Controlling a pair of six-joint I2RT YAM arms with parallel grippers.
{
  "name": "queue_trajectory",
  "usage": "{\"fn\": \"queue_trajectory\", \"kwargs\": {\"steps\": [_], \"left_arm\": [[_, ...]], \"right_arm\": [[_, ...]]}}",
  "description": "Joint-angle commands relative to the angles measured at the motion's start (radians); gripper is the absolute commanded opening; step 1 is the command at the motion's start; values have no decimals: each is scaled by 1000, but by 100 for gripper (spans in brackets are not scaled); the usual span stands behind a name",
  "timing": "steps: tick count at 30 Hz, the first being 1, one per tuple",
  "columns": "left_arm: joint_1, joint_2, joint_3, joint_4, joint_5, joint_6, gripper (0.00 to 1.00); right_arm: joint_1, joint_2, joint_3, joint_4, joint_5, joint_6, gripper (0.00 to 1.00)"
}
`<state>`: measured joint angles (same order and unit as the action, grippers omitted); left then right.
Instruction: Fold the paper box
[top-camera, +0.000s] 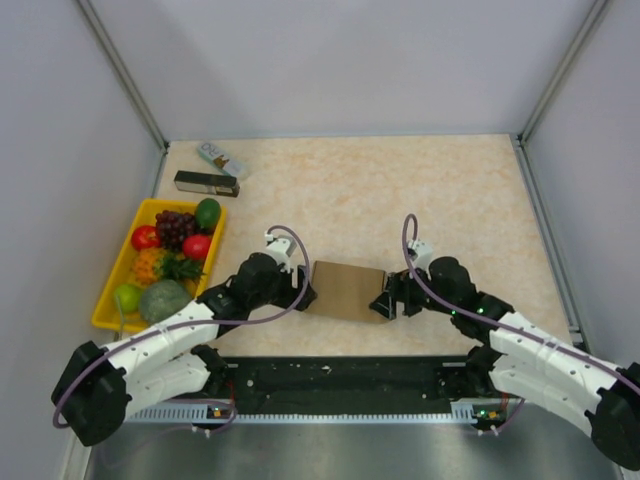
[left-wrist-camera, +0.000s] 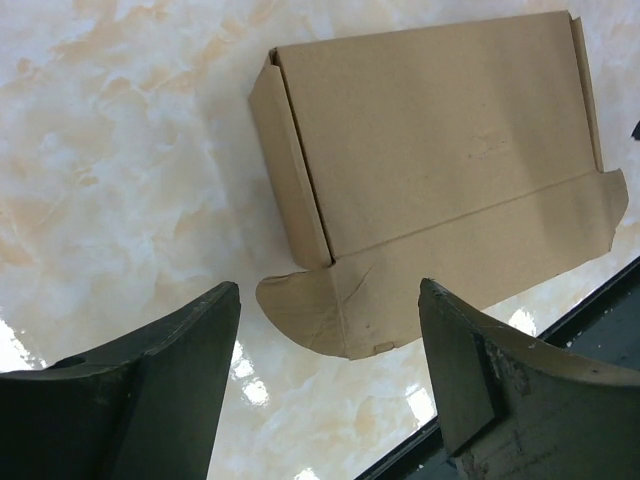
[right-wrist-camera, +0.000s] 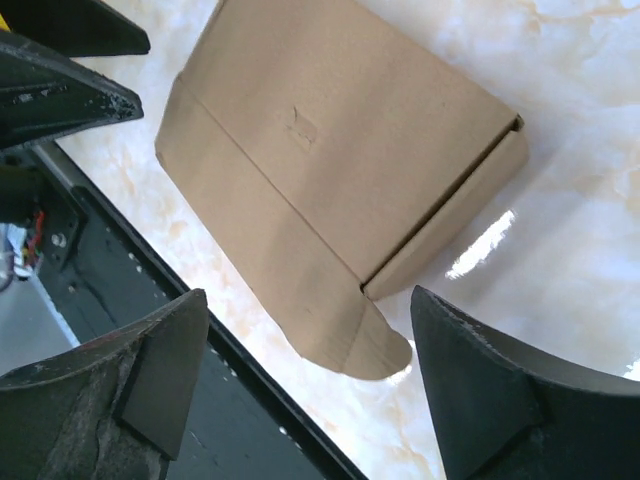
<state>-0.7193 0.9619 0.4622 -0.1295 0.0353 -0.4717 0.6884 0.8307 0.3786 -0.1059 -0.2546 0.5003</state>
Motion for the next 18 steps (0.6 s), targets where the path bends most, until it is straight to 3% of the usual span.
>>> {"fn": "queue_trajectory", "kwargs": {"steps": [1, 11, 18], "left_arm": [[7, 40, -10, 122, 67, 45, 77], [17, 155, 42, 159, 87, 74, 77], [18, 163, 32, 166, 172, 41, 74]], "right_arm": [[-24, -70, -36, -11, 22, -51, 84], [-76, 91, -43, 98, -120, -63, 84], [-76, 104, -61, 216, -207, 21, 82]]}}
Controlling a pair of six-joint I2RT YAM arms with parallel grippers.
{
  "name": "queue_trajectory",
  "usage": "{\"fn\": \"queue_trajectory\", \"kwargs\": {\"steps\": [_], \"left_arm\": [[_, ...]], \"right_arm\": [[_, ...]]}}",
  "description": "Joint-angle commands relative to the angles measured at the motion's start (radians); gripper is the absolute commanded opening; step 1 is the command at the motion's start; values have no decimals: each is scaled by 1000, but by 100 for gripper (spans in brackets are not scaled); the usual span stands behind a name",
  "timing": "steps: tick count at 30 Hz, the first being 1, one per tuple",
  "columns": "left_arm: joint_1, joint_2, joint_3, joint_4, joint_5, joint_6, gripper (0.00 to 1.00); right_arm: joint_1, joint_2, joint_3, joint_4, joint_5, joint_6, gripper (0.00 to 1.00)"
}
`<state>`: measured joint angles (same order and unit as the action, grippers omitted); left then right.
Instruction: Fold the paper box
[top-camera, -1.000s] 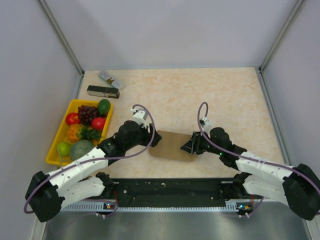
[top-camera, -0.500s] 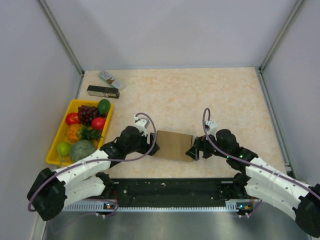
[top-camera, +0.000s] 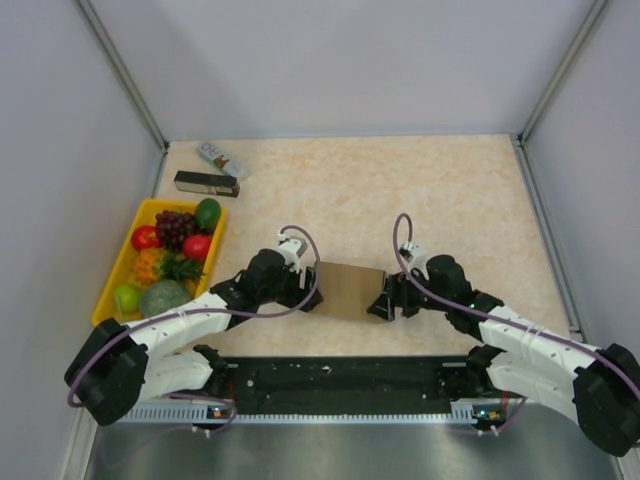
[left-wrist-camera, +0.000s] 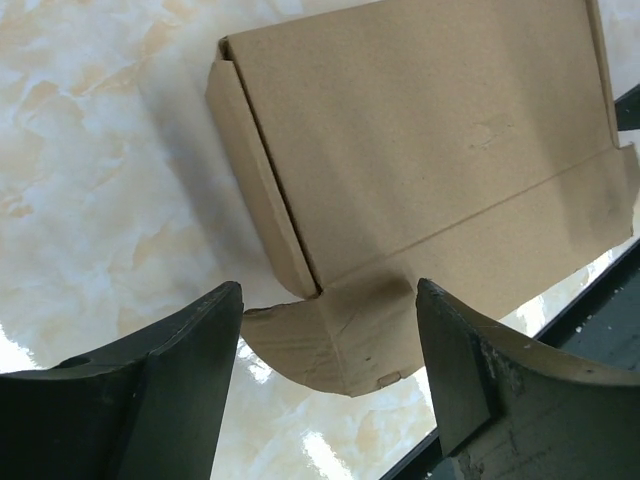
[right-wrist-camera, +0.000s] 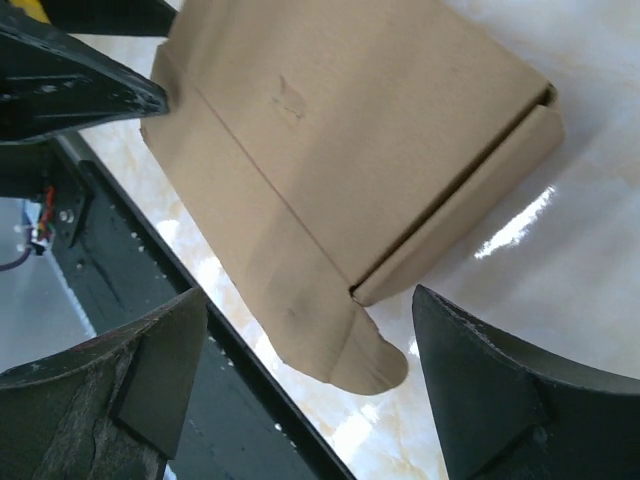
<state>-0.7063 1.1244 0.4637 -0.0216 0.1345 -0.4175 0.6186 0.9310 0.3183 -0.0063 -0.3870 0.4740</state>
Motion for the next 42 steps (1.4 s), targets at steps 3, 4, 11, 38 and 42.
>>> {"fn": "queue_trajectory", "kwargs": {"steps": [3, 4, 11, 38, 42], "left_arm": [[5, -32, 16, 71, 122, -50, 74], [5, -57, 15, 71, 132, -58, 74], [5, -147, 61, 26, 189, -125, 74], [5, -262, -16, -169, -28, -198, 79], [19, -255, 4, -189, -41, -207, 78]], "right_arm": [[-7, -1, -11, 155, -119, 104, 82], [-7, -11, -13, 178, -133, 118, 82], [-8, -79, 8, 140, -145, 202, 82], [-62, -77, 77, -179, 83, 205, 85], [-117, -8, 65, -109, -24, 218, 83]]}}
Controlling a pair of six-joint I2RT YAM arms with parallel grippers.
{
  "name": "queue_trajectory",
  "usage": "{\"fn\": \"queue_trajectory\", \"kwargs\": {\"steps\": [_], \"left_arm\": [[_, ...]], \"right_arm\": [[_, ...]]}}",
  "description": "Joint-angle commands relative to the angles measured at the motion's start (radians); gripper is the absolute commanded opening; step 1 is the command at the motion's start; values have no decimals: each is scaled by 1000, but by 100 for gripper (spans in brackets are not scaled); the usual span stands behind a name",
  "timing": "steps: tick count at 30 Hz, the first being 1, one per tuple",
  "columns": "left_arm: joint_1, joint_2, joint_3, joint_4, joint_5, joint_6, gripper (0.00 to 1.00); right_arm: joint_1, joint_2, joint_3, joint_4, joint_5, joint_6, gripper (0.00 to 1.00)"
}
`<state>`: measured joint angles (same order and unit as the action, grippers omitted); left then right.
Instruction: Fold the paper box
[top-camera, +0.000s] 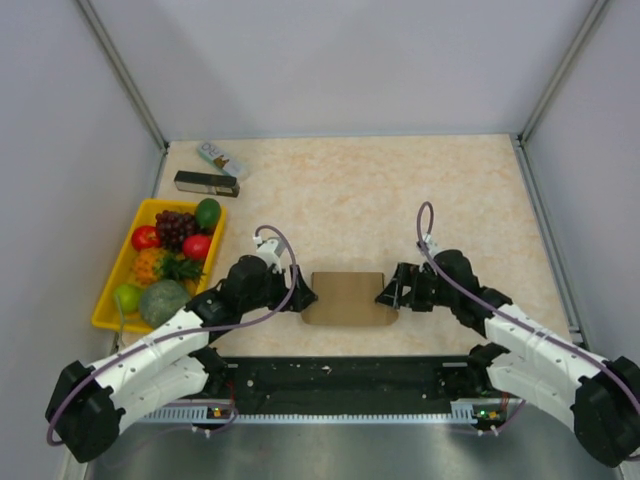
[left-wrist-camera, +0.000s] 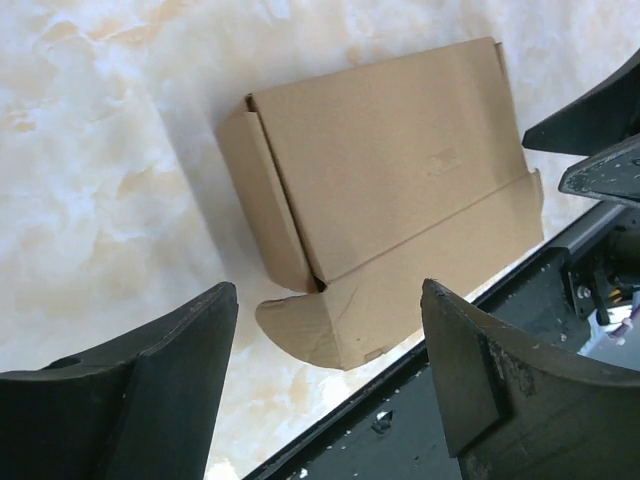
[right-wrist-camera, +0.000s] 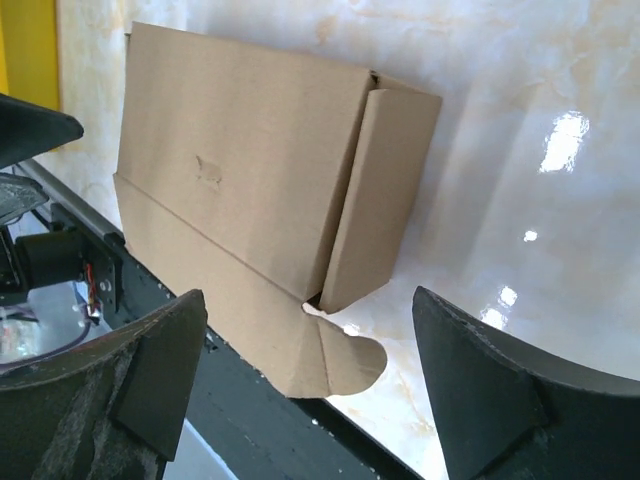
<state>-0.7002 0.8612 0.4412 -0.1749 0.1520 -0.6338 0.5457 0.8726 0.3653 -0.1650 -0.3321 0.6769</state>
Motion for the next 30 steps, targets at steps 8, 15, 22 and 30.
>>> {"fn": "queue_trajectory", "kwargs": {"steps": [8, 15, 22, 30], "left_arm": [[31, 71, 47, 21, -6, 0, 71], [34, 196, 48, 90, -12, 13, 71], [36, 269, 50, 150, 27, 25, 46], [34, 341, -27, 267, 109, -21, 25]], "right_arm": [[-62, 7, 43, -39, -95, -108, 73], [-72, 120, 12, 97, -116, -85, 73], [-79, 216, 24, 191, -143, -117, 44], [-81, 264, -34, 303, -196, -79, 18]]}}
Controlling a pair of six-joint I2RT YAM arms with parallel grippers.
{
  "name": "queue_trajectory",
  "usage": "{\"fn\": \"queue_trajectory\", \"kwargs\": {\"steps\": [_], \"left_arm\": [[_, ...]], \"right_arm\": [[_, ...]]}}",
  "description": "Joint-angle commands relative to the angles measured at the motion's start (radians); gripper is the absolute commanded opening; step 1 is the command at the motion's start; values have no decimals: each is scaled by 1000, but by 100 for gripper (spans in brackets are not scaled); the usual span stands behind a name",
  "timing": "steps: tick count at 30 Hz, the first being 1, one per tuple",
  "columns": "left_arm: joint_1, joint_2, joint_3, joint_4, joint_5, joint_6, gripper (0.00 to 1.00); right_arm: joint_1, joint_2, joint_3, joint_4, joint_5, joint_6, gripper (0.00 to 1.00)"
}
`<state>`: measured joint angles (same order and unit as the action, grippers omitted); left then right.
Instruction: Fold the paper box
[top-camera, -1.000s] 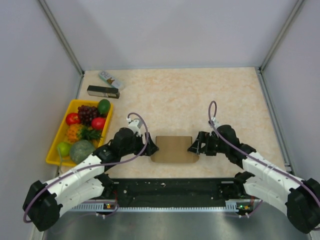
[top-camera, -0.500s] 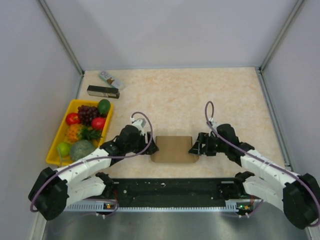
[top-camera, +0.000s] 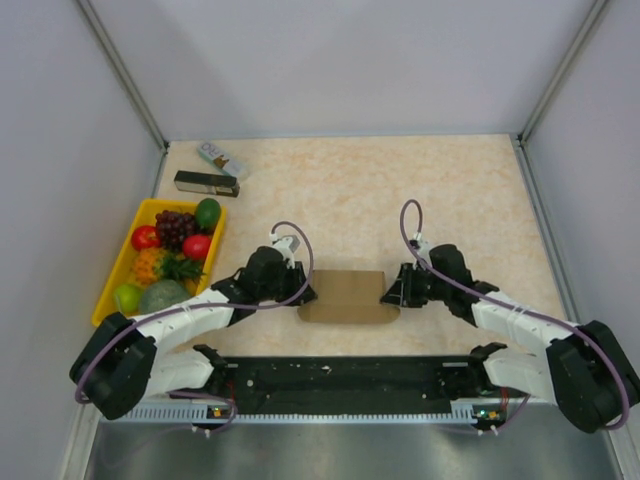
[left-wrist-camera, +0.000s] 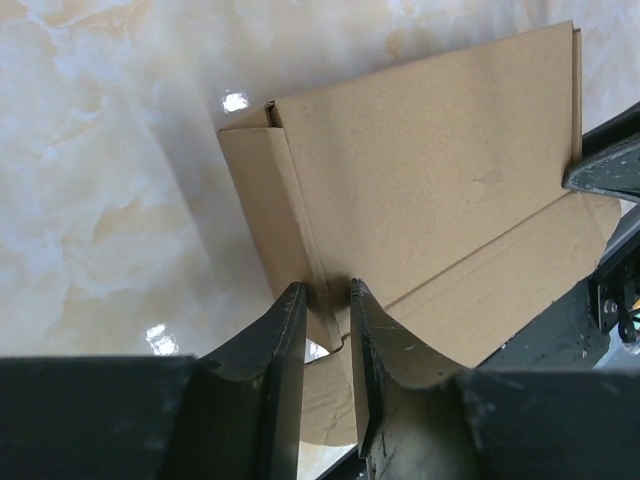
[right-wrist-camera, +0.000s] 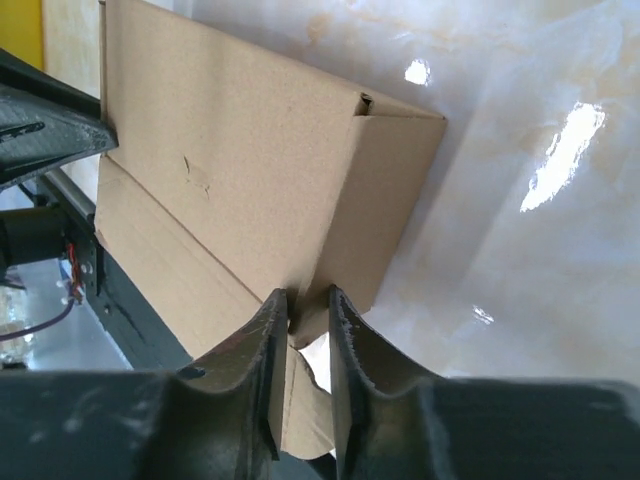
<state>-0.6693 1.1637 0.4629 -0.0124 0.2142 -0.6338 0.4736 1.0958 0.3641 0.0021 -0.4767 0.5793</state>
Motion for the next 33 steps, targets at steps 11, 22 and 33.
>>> {"fn": "queue_trajectory", "kwargs": {"steps": [11, 22, 33], "left_arm": [[-33, 47, -60, 94, 13, -38, 0], [-35, -111, -3, -75, -82, -4, 36], [-33, -255, 42, -222, -177, 43, 57]], "right_arm": [[37, 147, -61, 225, -31, 83, 0], [39, -19, 143, -212, 127, -145, 39], [197, -73, 321, -430, 298, -363, 60]]}}
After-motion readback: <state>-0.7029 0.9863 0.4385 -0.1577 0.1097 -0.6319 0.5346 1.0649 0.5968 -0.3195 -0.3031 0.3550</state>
